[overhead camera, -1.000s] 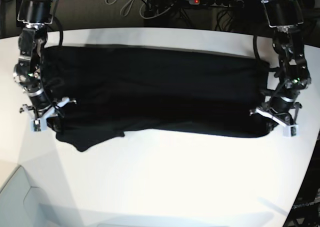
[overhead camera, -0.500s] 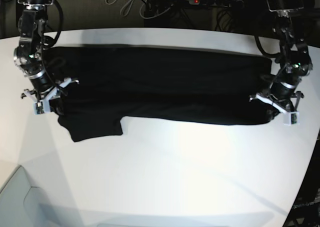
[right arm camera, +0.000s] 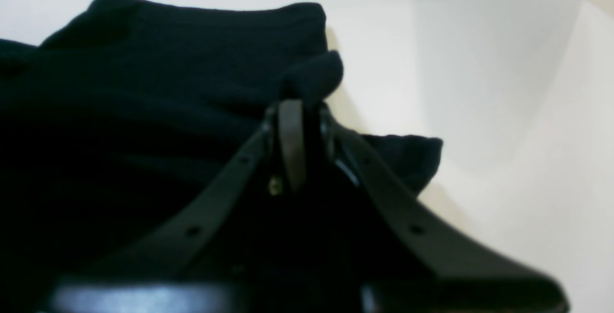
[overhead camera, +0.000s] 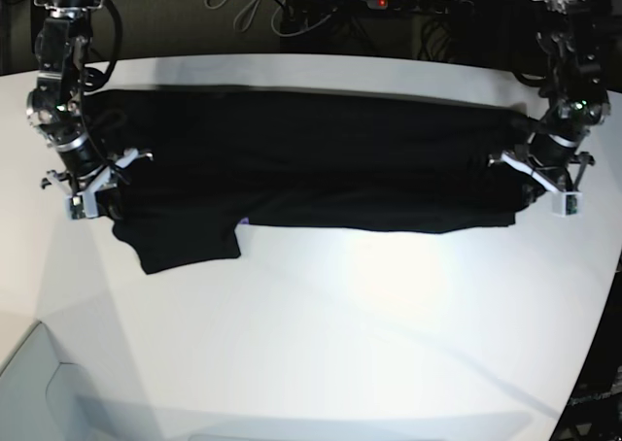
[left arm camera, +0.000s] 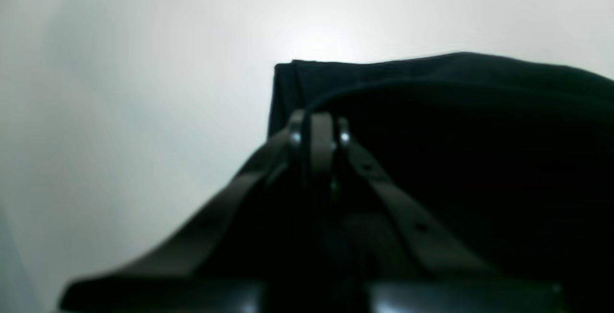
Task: Layout the t-shirt on the table in an organized manner, then fold the t-shirt properly
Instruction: 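Lift the hem with both grippers and fold it toward the collar, then lower the folded hem onto the shirt with both grippers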
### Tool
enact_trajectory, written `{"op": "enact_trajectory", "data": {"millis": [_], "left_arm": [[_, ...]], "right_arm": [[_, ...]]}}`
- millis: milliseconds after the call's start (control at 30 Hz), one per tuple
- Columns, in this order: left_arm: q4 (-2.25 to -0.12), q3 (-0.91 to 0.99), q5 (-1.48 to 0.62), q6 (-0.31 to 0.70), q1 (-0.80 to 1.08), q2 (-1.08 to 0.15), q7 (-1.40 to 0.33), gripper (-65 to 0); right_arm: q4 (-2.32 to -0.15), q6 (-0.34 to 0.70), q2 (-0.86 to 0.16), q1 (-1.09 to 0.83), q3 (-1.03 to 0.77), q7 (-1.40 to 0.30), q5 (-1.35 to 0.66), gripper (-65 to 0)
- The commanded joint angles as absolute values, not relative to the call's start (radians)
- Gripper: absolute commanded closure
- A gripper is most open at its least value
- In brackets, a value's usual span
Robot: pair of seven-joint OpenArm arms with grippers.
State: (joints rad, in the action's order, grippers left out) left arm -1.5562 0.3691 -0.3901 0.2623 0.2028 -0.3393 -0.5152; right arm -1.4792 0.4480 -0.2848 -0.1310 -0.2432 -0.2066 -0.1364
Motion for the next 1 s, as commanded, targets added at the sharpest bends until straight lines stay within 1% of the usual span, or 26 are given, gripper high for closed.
{"op": "enact_trajectory", "data": {"millis": [0, 533, 633, 967], "left_arm": [[-1.581, 0.375, -0.397, 0.263, 0.200, -0.366, -0.490, -0.1], [-1.590, 0.375, -0.397, 0.263, 0.242, -0.380, -0.490, -0.1], [-1.590, 0.375, -0.397, 0.263, 0.245, -0.380, -0.492, -0.1], [-1.578, 0.367, -0.397, 0.263, 0.269, -0.380, -0.492, -0.1]], "right_arm": [[-1.495, 0.446, -0.302, -0.120, -0.249, -0.177, -0.145, 0.0], [-1.495, 0.446, -0.312, -0.122, -0.265, -0.177, -0.145, 0.0], [-1.495, 0.446, -0.314, -0.134, -0.292, -0.177, -0.145, 0.0], [-1.501, 0.446, -0.309, -0.200, -0.286, -0.176, -0.145, 0.0]]}}
